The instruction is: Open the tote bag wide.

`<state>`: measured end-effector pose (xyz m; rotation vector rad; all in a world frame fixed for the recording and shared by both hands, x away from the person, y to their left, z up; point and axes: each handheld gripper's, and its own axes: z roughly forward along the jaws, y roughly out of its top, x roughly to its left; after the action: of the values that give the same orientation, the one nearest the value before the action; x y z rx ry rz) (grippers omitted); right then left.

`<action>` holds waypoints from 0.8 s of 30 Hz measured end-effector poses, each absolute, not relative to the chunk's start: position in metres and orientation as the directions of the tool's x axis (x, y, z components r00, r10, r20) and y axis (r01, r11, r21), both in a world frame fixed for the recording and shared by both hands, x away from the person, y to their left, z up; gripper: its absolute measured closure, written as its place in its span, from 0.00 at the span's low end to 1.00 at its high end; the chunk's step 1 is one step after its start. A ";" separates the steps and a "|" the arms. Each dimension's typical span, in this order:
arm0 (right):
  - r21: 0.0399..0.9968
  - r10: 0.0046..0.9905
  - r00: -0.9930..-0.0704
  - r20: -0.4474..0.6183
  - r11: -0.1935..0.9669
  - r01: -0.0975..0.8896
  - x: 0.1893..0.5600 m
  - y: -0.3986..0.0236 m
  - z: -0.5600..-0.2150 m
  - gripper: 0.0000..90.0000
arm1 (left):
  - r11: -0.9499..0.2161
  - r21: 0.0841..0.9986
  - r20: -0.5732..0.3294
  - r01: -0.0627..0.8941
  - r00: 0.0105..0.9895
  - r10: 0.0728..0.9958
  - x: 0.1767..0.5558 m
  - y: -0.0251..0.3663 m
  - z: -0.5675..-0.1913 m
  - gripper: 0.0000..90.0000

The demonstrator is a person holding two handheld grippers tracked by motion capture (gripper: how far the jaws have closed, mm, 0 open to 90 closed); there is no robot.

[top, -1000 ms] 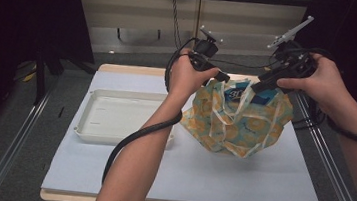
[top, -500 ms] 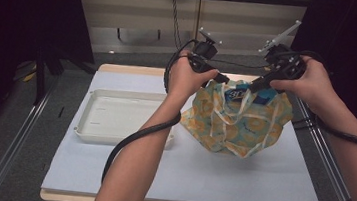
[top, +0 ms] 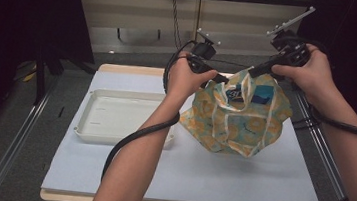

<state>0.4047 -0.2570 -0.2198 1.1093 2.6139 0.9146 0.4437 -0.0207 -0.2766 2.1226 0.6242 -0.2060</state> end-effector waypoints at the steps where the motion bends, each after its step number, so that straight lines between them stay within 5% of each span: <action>1: 0.570 0.694 -0.714 0.090 0.552 0.608 0.405 -0.254 -0.226 0.97 | -0.482 0.715 -0.367 0.507 0.858 0.359 0.443 -0.020 -0.276 0.98; 19: 0.507 0.675 -0.731 0.099 0.598 0.621 0.404 -0.247 -0.255 0.97 | -0.491 0.723 -0.327 0.486 0.867 0.376 0.430 -0.008 -0.261 0.42; 24: 0.507 0.675 -0.731 0.098 0.599 0.620 0.404 -0.247 -0.255 0.97 | -0.520 0.720 -0.300 0.460 0.882 0.364 0.422 -0.007 -0.255 0.37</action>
<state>0.4044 -0.2469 -0.2552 1.1034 2.7143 0.7996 0.4221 -0.0070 -0.2551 2.1718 0.5909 -0.1396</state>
